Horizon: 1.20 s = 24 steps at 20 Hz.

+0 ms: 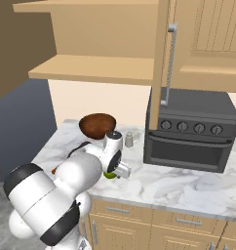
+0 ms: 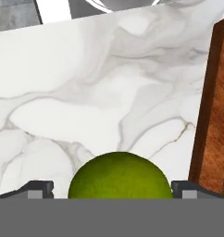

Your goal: Open the cabinet. Place the bowl and condiment on the counter. Then place the lime and garlic on the cutting board.

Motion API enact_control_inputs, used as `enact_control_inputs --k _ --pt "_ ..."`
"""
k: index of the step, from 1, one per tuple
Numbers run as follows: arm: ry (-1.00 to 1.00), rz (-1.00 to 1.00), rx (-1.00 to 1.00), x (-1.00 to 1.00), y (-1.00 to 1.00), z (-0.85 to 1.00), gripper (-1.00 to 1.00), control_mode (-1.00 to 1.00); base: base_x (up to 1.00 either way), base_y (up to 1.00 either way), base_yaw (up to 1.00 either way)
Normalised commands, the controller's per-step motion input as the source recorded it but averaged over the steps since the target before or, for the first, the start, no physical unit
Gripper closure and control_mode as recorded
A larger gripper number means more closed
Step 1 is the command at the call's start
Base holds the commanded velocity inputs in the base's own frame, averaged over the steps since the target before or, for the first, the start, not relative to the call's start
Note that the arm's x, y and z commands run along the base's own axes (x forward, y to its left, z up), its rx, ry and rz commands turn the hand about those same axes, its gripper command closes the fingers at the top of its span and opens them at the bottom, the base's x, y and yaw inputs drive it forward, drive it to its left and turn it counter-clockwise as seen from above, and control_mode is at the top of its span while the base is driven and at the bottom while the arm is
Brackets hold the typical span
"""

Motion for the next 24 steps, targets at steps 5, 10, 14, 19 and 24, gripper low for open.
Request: enact_control_inputs --k 5,10,14,19,24 --pt "0.01 0.0 0.0 0.1 0.0 -0.05 1.0 -1.0 0.0 0.0 0.0" --pt "-0.01 0.0 0.0 -0.37 0.02 0.35 1.0 -1.0 0.0 0.0 0.0" --pt "-0.06 0.11 -0.04 -0.11 0.49 0.99 1.0 -1.0 0.0 0.0 0.0" --pt "-0.08 0.27 -0.12 0.0 0.99 0.68 1.0 -1.0 0.0 0.0 0.0" --pt "-0.02 0.22 -0.1 0.02 0.76 0.07 1.0 -1.0 0.0 0.0 0.0"
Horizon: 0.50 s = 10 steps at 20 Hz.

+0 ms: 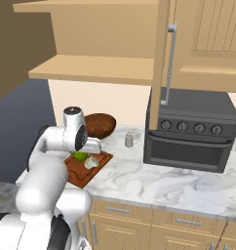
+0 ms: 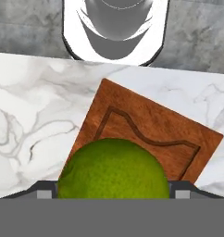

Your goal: Open the cabinet. Place the bowl and condiment on the counter. Then place the lime and garlic on the cutting board.

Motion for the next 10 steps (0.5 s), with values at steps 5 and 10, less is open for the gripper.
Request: enact_control_inputs --k 5,10 --pt "0.0 0.1 -0.03 0.43 0.17 -0.33 1.0 -1.0 0.0 0.0 0.0" --pt "0.0 0.08 -0.01 0.57 0.17 -0.15 1.0 -1.0 0.0 0.0 0.0"
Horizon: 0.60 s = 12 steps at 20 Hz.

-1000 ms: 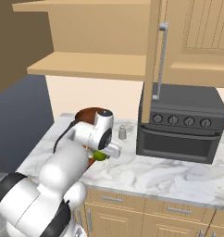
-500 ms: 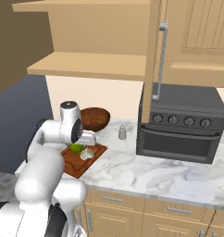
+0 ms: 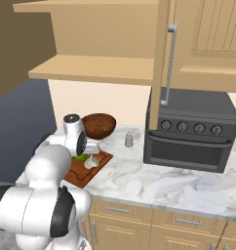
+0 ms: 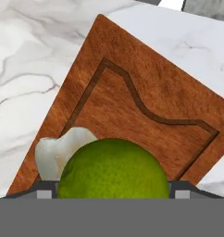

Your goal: Open the cabinet. Place the bowl and condiment on the counter. Then place the lime and garlic on the cutting board.

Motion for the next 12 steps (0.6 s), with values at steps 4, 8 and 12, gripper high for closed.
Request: enact_control_inputs --k 4,8,12 --pt "0.0 0.09 -0.03 0.11 0.34 -0.02 1.0 -1.0 0.0 0.0 0.0" --pt "0.0 0.04 -0.01 0.0 0.08 -0.26 1.0 -1.0 0.0 0.0 0.0" --pt "0.0 0.05 0.0 0.05 -0.04 -0.45 1.0 -1.0 0.0 0.0 0.0"
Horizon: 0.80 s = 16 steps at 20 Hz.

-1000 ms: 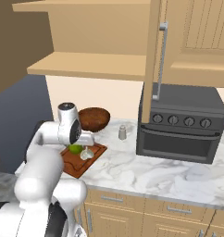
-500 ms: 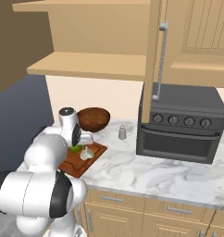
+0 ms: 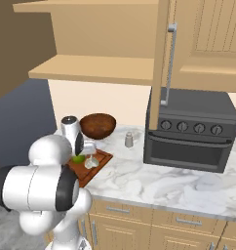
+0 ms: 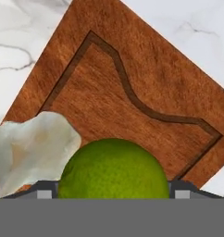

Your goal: Open the cabinet. Place the bowl and condiment on the counter. Then place the lime and garlic on the cutting board.

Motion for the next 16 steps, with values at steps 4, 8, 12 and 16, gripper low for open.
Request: enact_control_inputs --k 4,8,12,16 --pt "-0.01 0.07 0.0 0.14 0.0 -0.24 -1.0 -1.0 0.0 0.0 0.0" --pt "-0.06 0.05 0.0 0.0 0.0 0.07 -1.0 -1.0 0.0 0.0 0.0" --pt "-0.08 0.01 0.0 -0.28 0.0 0.53 -1.0 -1.0 0.0 0.0 0.0" --pt "-0.04 0.0 0.0 -0.4 0.0 0.96 -1.0 -1.0 0.0 0.0 0.0"
